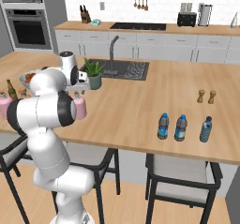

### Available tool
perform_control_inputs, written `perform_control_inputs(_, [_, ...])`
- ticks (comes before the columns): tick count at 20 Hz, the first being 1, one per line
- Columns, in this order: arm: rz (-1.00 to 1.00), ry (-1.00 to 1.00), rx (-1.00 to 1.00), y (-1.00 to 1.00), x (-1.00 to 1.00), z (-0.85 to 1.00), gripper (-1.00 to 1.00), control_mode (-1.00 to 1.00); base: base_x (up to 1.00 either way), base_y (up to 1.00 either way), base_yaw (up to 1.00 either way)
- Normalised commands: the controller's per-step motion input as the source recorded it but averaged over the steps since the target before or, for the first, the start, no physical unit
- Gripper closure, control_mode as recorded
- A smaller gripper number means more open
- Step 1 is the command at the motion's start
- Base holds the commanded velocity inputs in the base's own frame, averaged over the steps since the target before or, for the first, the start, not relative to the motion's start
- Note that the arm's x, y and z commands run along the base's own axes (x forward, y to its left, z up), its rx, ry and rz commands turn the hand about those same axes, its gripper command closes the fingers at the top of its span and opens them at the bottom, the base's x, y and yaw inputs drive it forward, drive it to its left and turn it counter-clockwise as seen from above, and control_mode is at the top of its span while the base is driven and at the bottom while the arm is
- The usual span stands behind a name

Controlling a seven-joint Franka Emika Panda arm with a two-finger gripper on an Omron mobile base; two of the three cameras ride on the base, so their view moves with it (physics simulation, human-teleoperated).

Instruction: Move the plastic bottles in the middle to the plastics group, and the glass bottles in the middle to the glass group.

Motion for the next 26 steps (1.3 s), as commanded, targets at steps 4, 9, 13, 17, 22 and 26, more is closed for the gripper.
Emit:
perform_control_inputs(4, [0.00,0.00,0.00,0.05,0.06,-0.17,-1.00,-1.00,0.00,0.00,0.00])
perform_control_inputs(9, [0.00,0.00,0.00,0.11,0.21,-0.26,-1.00,-1.00,0.00,0.00,0.00])
perform_control_inputs(13, [0.00,0.00,0.00,0.09,0.23,-0.06,-1.00,-1.00,0.00,0.00,0.00])
perform_control_inputs(17, [0.00,0.00,0.00,0.00,0.03,-0.07,-1.00,-1.00,0.00,0.00,0.00])
perform_control_inputs(22, [0.00,0.00,0.00,0.00,0.15,-0.12,-1.00,-1.00,0.00,0.00,0.00])
perform_control_inputs(26, [0.00,0.00,0.00,0.00,0.25,-0.05,-1.00,-1.00,0.00,0.00,0.00])
